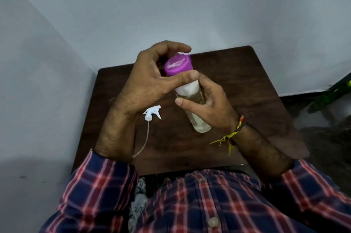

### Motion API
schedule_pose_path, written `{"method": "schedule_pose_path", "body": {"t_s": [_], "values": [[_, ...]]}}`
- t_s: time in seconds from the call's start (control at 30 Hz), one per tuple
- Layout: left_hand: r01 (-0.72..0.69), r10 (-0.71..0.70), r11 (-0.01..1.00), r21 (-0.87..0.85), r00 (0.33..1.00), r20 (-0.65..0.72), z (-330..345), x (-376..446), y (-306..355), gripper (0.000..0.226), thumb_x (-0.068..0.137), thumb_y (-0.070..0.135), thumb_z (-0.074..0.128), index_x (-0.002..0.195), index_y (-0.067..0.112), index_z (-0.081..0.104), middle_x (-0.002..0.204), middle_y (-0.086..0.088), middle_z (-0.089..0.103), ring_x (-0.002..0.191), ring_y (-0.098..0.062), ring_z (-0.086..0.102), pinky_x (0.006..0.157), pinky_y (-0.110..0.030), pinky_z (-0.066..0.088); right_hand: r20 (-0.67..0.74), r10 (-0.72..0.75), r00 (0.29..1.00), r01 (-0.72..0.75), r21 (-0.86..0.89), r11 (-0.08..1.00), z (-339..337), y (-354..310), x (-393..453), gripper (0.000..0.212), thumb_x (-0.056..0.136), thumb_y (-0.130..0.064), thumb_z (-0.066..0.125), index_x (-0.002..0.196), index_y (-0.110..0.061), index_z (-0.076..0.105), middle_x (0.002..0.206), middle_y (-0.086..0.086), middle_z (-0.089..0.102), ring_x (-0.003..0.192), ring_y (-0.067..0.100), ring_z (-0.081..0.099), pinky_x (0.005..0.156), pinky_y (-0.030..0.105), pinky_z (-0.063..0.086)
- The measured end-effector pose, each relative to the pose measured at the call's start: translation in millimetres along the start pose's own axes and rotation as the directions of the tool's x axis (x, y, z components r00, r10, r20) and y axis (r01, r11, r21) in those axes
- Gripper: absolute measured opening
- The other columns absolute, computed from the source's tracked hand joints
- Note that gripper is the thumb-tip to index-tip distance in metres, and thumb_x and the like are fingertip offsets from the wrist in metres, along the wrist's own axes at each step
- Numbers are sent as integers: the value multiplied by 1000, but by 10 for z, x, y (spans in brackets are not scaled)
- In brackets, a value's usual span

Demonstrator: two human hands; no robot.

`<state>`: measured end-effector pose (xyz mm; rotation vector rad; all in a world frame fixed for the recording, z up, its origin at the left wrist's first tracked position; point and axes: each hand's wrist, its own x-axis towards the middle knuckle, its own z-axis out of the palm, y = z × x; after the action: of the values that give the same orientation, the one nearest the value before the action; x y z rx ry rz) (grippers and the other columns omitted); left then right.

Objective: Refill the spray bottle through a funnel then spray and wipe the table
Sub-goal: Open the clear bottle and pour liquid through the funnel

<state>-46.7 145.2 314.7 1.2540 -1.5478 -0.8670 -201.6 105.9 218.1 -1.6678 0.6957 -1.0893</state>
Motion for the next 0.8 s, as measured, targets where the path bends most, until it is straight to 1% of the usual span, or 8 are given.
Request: {"method": "schedule_pose_path", "body": {"t_s": [0.17,0.23,0.33,0.43,0.5,0.57,0.67,0.8], "values": [[36,-44,998,42,974,221,-51,-71,-63,47,87,10,70,133,7,57,129,-3,64,121,-11,60,99,-24,49,-24,60,998,-60,-29,998,-40,137,-177,51,80,-18,80,123,-3,58,107,7,69,99,22,68,88,43,56],[29,-51,993,112,978,200,-78,-48,-98,45,83,18,76,126,12,64,120,-2,66,112,-13,64,94,-27,54,-22,64,998,-65,-34,997,-20,146,-198,52,79,-16,81,124,-3,58,109,3,68,102,21,68,89,39,55],[-8,-15,970,243,996,91,-111,17,-154,55,72,43,84,119,21,69,113,-1,63,104,-17,65,88,-37,58,-37,69,997,-70,-44,997,36,150,-183,51,79,-15,81,123,-2,58,109,1,68,103,21,68,90,37,55],[-1,-37,986,166,974,225,-172,35,-132,50,79,30,78,126,20,65,134,5,57,117,-12,61,93,-29,55,-57,80,995,-83,-47,995,41,168,-163,52,80,-14,81,124,-2,57,110,5,67,103,21,67,89,33,54],[34,-80,989,142,939,334,-229,34,-153,50,82,18,75,130,17,61,132,4,60,118,-11,61,96,-32,54,-53,84,995,-87,-58,995,43,186,-161,53,80,-15,81,125,-2,57,111,6,67,103,22,67,89,35,55],[49,-107,981,185,943,315,-246,47,-205,51,79,20,79,127,19,63,120,5,66,112,-12,63,93,-37,56,-51,88,995,-92,-70,993,64,207,-167,54,78,-16,82,125,-2,57,112,7,67,104,22,67,89,36,55],[32,-97,955,295,973,208,-229,85,-248,58,68,41,85,121,28,66,112,7,65,106,-13,64,86,-39,58,-58,87,995,-91,-78,993,94,234,-167,54,78,-15,82,124,0,57,113,8,68,105,22,67,91,38,55],[19,-79,988,155,918,389,-267,139,-224,58,76,17,82,131,20,61,123,2,62,112,-13,63,88,-26,55,-81,103,991,-108,-63,992,65,257,-144,54,77,-15,82,123,-1,58,110,8,68,102,22,67,88,36,55]]}}
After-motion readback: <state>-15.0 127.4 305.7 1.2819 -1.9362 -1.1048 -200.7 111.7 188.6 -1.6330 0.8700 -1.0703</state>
